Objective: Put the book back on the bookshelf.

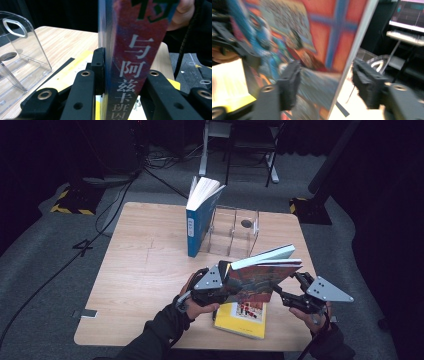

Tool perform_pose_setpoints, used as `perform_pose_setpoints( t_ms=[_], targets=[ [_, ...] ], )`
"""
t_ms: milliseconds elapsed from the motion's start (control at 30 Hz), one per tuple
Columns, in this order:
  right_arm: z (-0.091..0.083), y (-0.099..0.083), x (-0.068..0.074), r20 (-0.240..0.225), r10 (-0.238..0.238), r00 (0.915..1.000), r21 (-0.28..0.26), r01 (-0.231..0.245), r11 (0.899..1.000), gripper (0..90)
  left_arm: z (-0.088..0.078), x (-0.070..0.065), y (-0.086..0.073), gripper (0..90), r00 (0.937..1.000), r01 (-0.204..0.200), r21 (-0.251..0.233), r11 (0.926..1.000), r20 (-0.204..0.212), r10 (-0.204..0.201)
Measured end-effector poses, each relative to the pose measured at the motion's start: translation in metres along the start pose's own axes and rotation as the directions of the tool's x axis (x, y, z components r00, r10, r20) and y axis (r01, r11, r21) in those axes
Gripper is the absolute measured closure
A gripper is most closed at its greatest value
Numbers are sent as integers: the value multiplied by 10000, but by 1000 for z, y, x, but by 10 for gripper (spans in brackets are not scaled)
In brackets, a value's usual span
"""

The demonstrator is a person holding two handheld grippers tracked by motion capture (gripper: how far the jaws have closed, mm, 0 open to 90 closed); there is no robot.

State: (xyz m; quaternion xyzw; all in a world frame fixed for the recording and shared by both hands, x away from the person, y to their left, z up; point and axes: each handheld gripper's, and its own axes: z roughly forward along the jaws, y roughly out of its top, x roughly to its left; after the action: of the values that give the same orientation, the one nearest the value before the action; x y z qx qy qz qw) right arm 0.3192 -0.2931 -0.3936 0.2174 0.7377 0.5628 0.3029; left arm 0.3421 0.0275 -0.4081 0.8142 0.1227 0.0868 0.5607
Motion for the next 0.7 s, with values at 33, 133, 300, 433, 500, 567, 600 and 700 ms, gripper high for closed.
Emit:
perform_pose_setpoints(
  t_ms=[33, 133, 300, 433, 500, 567, 600, 700],
  targets=[
    [3, -2, -2, -129, 127, 9998, 186, -125, 9997, 352, -1, 0, 0, 735, 10000, -46, 14, 10000, 42, 46],
    [16, -8, -3, -639, 473, 9968, 596, -435, 9973, 299, -1, -1, 0, 734, 10000, -97, -7, 10000, 15, 97],
    [26, -9, 2, -872, 502, 9949, 761, -436, 9961, 288, -2, 0, -1, 723, 9999, -95, -66, 9999, -37, 95],
    [25, -8, 1, -966, 567, 9937, 682, -502, 9964, 319, -4, 1, 4, 689, 10000, 73, -407, 9991, 23, -72],
    [24, -8, 1, -942, 533, 9941, 702, -468, 9964, 327, -7, 1, 10, 670, 10000, 75, -601, 9982, 48, -72],
    [24, -8, 2, -921, 552, 9942, 695, -489, 9964, 329, -8, 0, 17, 660, 9999, -41, -632, 9980, -95, 35],
    [24, -8, 2, -901, 542, 9945, 712, -479, 9963, 329, -9, 0, 21, 650, 9999, -64, -673, 9977, -89, 58],
    [24, -7, 3, -905, 449, 9949, 708, -385, 9967, 329, -10, 0, 34, 640, 9996, -100, -789, 9968, -255, 80]
  ],
)
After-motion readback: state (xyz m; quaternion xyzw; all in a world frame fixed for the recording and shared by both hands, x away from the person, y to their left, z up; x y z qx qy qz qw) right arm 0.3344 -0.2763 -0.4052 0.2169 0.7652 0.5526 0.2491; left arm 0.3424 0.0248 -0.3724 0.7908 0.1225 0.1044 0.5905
